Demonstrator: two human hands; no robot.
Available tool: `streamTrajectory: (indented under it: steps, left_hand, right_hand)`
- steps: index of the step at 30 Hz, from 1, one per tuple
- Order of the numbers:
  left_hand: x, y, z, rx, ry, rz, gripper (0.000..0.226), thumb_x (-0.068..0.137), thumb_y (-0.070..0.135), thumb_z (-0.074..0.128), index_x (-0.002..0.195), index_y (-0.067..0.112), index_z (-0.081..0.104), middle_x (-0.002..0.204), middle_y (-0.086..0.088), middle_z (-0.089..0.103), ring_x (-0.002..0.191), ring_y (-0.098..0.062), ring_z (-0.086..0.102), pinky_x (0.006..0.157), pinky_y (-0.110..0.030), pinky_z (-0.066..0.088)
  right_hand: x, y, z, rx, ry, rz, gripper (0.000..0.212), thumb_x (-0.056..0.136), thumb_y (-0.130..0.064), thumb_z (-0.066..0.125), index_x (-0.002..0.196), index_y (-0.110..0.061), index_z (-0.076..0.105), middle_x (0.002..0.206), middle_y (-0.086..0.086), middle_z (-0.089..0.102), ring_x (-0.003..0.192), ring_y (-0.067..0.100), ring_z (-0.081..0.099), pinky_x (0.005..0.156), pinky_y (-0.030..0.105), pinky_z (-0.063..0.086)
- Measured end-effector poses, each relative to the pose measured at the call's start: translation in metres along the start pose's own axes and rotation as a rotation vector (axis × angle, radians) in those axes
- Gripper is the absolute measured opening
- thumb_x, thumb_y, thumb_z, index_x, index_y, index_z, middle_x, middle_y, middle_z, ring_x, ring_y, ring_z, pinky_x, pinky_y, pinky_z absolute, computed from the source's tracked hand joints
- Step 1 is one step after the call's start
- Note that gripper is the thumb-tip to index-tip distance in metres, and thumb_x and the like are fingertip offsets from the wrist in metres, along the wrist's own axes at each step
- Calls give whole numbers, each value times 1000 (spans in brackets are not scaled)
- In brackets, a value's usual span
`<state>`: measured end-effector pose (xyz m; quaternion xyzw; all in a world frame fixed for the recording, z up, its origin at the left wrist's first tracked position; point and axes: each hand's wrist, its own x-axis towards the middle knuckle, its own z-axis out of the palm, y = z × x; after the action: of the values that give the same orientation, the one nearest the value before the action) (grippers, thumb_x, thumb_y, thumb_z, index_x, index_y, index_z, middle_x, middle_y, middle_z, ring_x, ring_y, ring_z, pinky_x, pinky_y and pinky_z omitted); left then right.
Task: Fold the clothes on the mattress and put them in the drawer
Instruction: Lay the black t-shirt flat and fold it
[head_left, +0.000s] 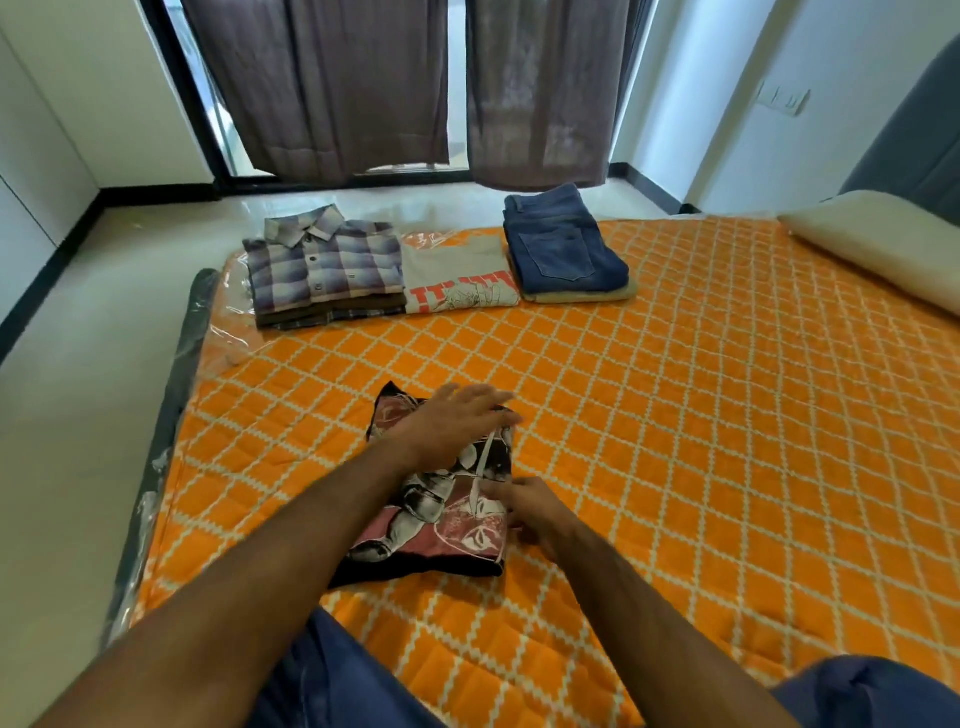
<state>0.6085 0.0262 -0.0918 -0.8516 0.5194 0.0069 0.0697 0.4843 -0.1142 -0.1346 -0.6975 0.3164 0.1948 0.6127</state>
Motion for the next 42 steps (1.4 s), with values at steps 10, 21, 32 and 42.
streamTrajectory:
  steps: [10,21,32,42]
  left_hand:
    - [82,13,-30,647,-436,604,51,91,19,71,136,23,48,132,-2,59,132,-28,46,122,-61,10]
    - [59,-38,-141,239,219,87,20,93,35,54,107,29,42,102,4,60,92,-19,59,77,-37,33]
    - [22,69,-29,96,35,51,20,89,20,54,105,24,45,98,-1,61,85,-25,61,79,-41,46]
    - [-4,56,0,-655,-72,-552,18,102,29,56,105,12,49,100,-3,52,82,-17,53,63,-31,42]
  right_hand:
    - [-10,15,29,155,103,-174,39,83,-45,74,111,-21,60,102,2,72,86,19,71,73,35,59]
    - [-54,-153,-163,-761,114,-575,35,81,-6,76,114,-11,68,106,8,69,95,25,67,76,39,58]
    - [-40,-17,-170,-1497,314,-891,44,91,-30,64,130,-16,50,118,8,51,102,30,53,77,43,46]
    - [-42,55,-194,-443,352,-368,23,98,-28,61,118,-20,52,111,3,53,99,22,58,77,32,48]
